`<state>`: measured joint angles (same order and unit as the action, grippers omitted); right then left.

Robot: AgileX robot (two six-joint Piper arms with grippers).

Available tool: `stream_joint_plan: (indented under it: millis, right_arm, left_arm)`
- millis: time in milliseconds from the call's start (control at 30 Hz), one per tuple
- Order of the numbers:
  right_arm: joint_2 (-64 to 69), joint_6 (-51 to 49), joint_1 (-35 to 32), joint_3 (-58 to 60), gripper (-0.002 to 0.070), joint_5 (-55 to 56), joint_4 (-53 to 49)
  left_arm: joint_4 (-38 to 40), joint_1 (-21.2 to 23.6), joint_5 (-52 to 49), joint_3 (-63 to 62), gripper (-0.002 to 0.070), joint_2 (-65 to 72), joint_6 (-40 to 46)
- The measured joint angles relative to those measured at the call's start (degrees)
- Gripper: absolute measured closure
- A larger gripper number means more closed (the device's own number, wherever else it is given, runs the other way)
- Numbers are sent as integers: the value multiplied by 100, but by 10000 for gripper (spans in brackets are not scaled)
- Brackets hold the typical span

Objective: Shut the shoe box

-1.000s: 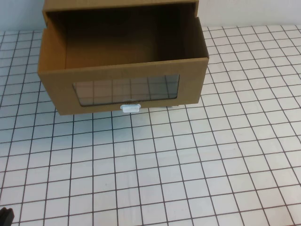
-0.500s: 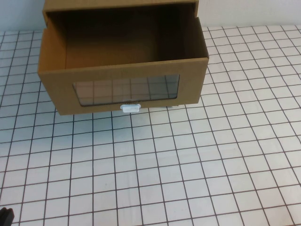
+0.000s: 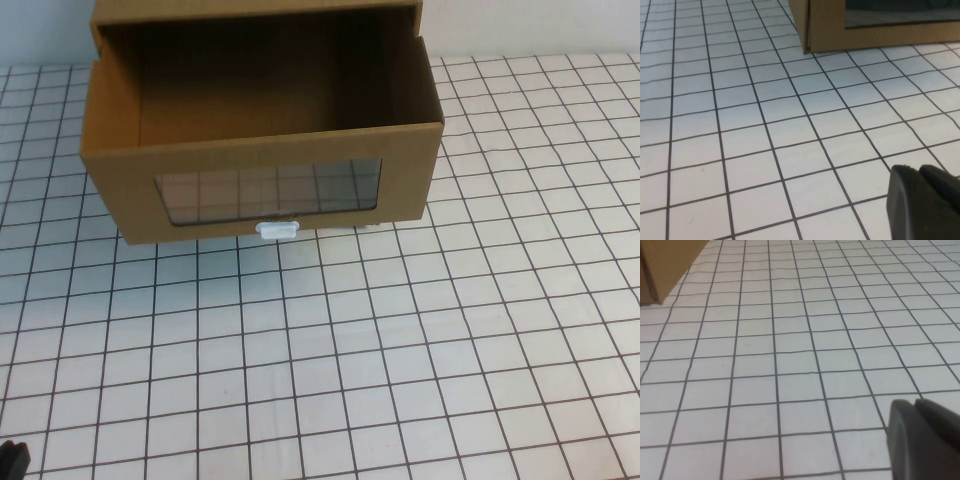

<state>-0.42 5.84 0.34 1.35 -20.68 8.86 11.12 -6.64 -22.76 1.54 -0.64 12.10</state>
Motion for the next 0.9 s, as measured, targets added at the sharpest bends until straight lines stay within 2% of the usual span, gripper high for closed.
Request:
stream_joint_plan:
  millis: [600, 900]
  right_arm:
    - [0, 0, 0, 0, 689, 170, 9]
    - [0, 0, 0, 0, 690, 1733, 9]
  left_arm:
    - [0, 0, 12, 0, 679, 0, 0]
    - [0, 0, 868, 0, 679, 0, 0]
